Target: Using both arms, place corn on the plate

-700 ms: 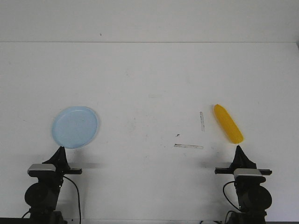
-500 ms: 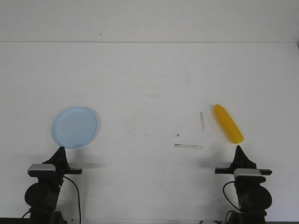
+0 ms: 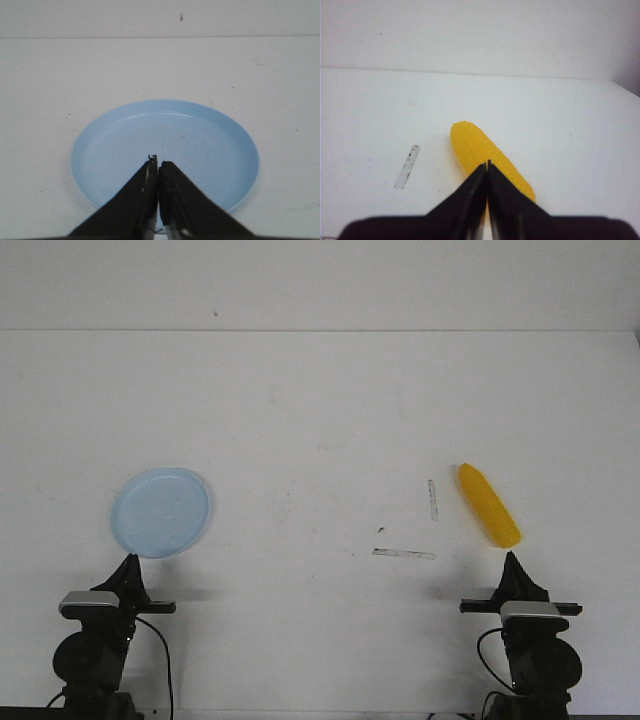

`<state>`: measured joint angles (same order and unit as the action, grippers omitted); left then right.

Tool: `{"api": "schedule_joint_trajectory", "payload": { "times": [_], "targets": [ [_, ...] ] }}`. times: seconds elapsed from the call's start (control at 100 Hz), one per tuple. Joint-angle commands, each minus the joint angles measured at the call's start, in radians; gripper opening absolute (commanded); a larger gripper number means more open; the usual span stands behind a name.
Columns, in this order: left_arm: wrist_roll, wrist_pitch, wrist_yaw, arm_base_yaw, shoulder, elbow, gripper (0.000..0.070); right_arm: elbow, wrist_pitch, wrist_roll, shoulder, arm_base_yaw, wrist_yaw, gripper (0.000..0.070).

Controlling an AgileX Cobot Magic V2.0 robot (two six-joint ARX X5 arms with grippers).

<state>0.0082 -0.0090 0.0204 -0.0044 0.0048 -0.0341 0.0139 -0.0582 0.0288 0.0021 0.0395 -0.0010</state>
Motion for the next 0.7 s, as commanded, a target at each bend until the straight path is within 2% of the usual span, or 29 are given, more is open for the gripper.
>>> {"api": "schedule_joint_trajectory", "payload": {
  "times": [0.0, 0.12, 0.21, 0.26, 0.47, 0.64, 0.69],
  "targets": [
    [0.000, 0.011, -0.002, 0.000, -0.002, 0.021, 0.0000, -0.001, 0.013, -0.013, -0.001, -0.001, 0.000, 0.0006],
    [-0.006, 0.012, -0.002, 0.000, -0.002, 0.021, 0.0000, -0.001, 0.013, -0.013, -0.001, -0.001, 0.001, 0.0006],
    [-0.056, 0.022, 0.000, 0.000, -0.002, 0.021, 0.0000, -0.001, 0.013, -0.013, -0.001, -0.001, 0.001, 0.0006],
    [-0.055, 0.043, 0.000, 0.000, -0.002, 0.021, 0.0000, -0.001, 0.013, -0.013, -0.001, -0.001, 0.000, 0.0006],
    [-0.052, 0.250, -0.005, -0.001, 0.000, -0.031, 0.0000, -0.001, 0.013, -0.013, -0.001, -0.001, 0.000, 0.0006],
    [0.055, 0.248, -0.088, -0.001, 0.055, -0.235, 0.0020, -0.001, 0.013, -0.013, -0.001, -0.001, 0.000, 0.0006],
    [0.067, 0.205, -0.097, -0.001, 0.099, -0.319, 0.0058, -0.001, 0.013, -0.013, -0.001, -0.001, 0.000, 0.0005]
  ]
}}
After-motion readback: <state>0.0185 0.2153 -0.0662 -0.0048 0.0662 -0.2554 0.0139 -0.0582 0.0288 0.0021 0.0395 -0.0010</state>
